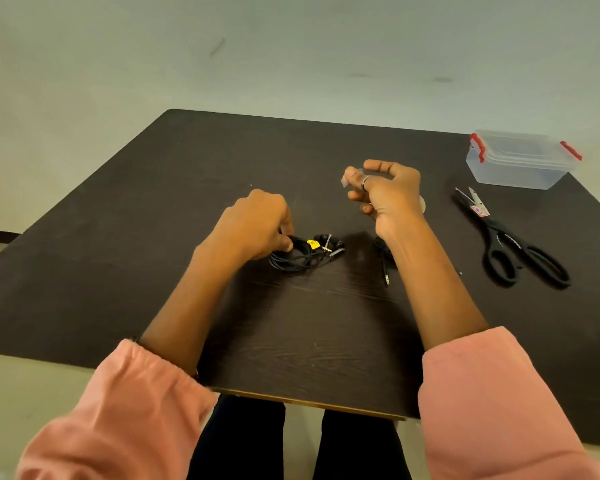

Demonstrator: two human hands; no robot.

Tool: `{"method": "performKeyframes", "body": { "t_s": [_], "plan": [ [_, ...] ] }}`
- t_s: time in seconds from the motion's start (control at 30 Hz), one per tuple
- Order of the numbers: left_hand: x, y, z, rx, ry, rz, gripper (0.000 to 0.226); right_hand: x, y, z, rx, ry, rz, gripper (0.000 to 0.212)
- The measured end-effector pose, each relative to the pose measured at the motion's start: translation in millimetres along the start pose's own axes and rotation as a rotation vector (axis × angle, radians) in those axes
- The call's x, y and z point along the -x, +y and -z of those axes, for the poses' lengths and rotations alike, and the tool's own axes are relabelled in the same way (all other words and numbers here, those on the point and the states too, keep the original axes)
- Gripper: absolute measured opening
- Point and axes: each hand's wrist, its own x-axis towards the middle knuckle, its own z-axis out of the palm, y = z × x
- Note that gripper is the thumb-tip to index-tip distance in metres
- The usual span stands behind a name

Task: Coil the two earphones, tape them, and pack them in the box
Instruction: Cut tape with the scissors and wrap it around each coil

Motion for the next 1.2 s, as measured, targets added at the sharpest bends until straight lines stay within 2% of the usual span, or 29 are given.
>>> {"method": "performKeyframes", "body": {
  "t_s": [0.17,0.3,0.57,0.73,0.87,0.93,1.03,1.2],
  "plan": [
    [-8,-1,3,-0.031,0.109,-0.024,0.018,2,0,-3,-0.047,-0.085,-0.012,0.029],
    [-22,-3,13,0.313,0.116,-0.103,0.015,6,3,-10,-0.083,-0.158,-0.022,0.029],
    [-44,1,18,0.717,0.056,-0.23,0.021,0,12,-15,-0.073,-0.073,0.059,0.023],
    [-42,1,8,0.936,0.046,-0.211,0.027,4,15,-21,-0.052,-0.074,0.1,0.026],
    [-38,-8,9,1.073,0.141,-0.153,0.03,9,15,-27,-0.15,-0.06,0.082,0.027],
    [-37,-10,10,1.102,0.19,-0.137,0.034,12,14,-30,-0.22,-0.07,0.048,0.028],
    [-38,-8,9,1.015,0.23,-0.156,0.035,13,12,-34,-0.266,-0.097,-0.002,0.03],
    [-38,4,4,0.864,0.224,-0.185,0.034,10,15,-38,-0.145,-0.063,0.032,0.039]
  ]
}}
